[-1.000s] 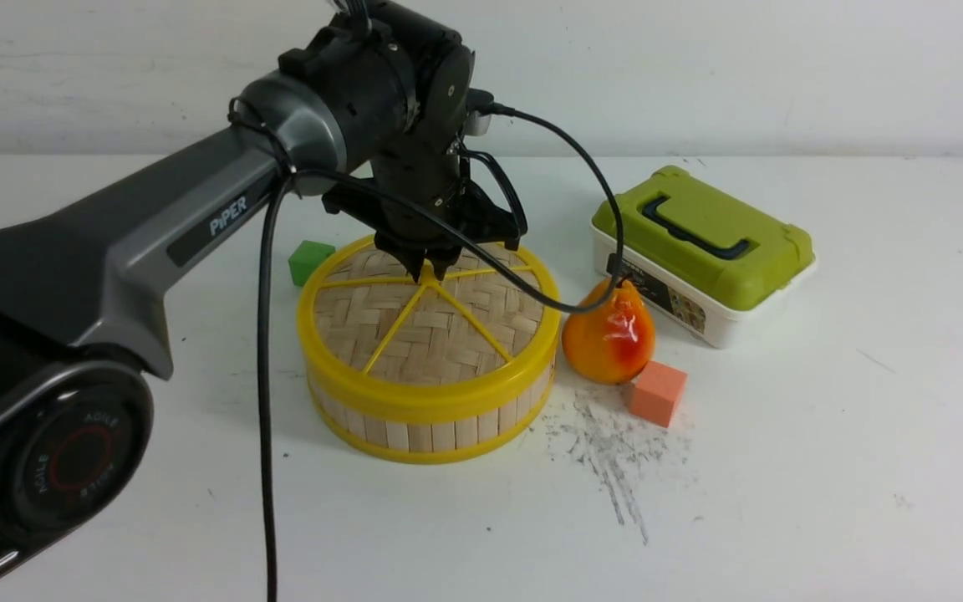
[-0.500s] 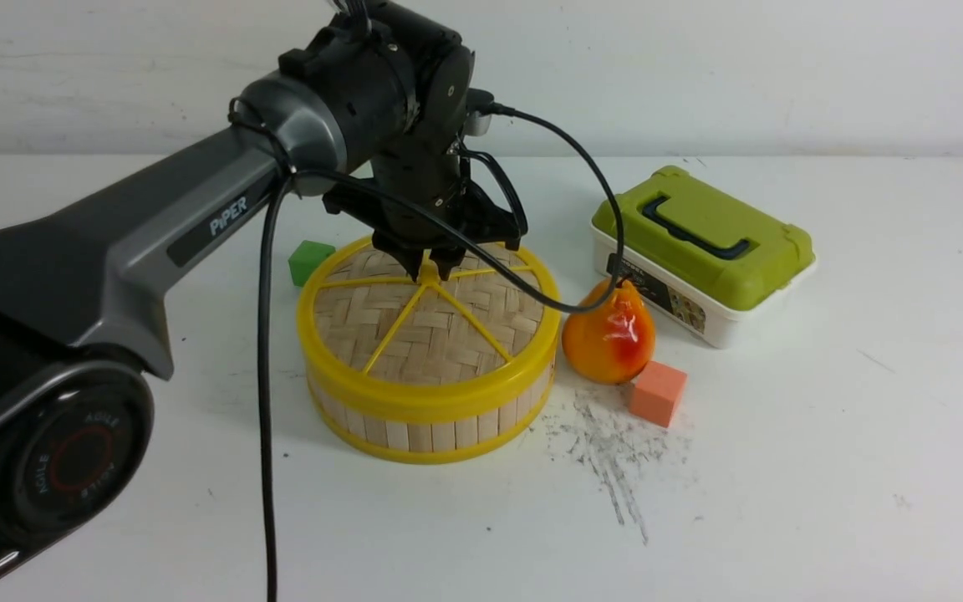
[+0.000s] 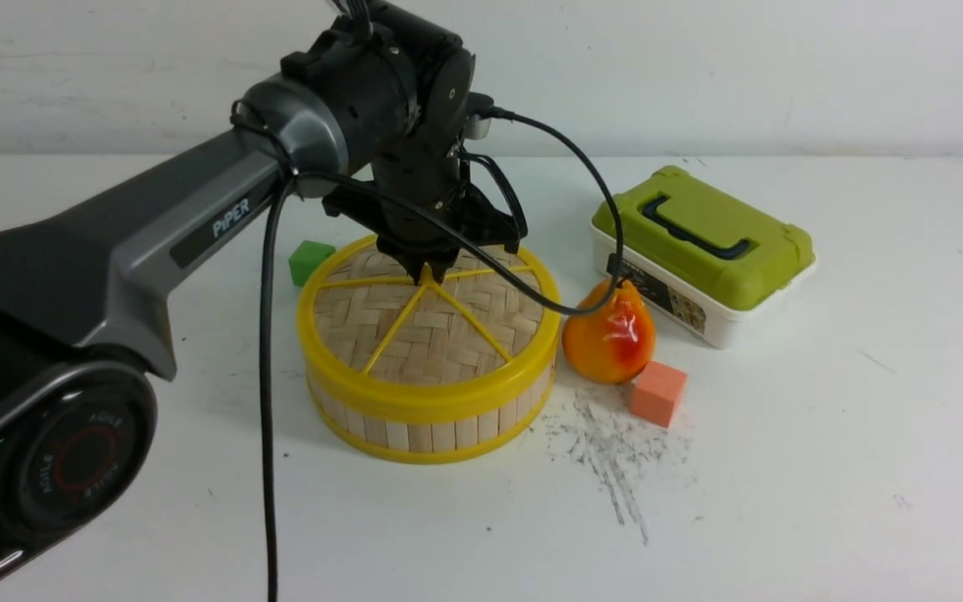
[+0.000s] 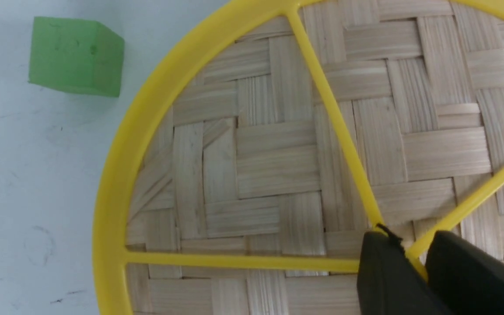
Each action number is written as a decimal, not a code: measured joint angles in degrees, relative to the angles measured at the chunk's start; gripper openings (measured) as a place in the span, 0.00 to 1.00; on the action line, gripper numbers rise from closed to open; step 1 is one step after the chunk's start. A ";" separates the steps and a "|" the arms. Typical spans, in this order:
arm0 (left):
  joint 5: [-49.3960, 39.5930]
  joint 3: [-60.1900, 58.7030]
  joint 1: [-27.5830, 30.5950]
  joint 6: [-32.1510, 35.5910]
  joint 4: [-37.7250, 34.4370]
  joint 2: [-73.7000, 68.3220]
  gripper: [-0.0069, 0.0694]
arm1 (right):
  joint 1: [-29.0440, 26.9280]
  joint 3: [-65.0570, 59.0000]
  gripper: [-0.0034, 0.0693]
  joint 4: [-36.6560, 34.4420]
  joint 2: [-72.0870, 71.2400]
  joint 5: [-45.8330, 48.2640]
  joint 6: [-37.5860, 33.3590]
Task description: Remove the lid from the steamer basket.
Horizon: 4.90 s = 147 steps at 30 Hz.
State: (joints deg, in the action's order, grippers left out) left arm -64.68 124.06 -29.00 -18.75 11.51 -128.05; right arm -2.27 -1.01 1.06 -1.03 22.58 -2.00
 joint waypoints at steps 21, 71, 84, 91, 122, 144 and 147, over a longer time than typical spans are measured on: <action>-4.64 -0.25 3.78 2.64 7.96 25.50 0.23 | 0.00 0.00 0.38 0.00 0.00 0.00 0.00; 37.17 -50.84 28.18 17.74 -23.43 62.38 0.13 | 0.00 0.00 0.38 0.00 0.00 0.00 0.00; 50.29 -85.38 28.18 41.85 -41.56 99.49 0.07 | 0.00 0.00 0.38 0.00 0.00 0.00 0.00; 48.57 -99.00 28.18 41.90 -41.78 106.07 0.07 | 0.00 0.00 0.38 0.00 0.00 0.00 0.00; 43.64 -125.77 22.76 7.85 -12.35 128.54 0.07 | 0.00 0.00 0.38 0.00 0.00 0.00 0.00; 43.01 -125.77 22.76 13.73 -14.57 128.54 0.09 | 0.00 0.00 0.38 0.00 0.00 0.00 0.00; 43.01 -125.77 22.76 13.79 -14.64 128.54 0.09 | 0.00 0.00 0.38 0.00 0.00 0.00 0.00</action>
State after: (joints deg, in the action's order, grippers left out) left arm -21.67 -1.71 -6.24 -4.96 -3.13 0.49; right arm -2.27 -1.01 1.06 -1.03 22.58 -2.00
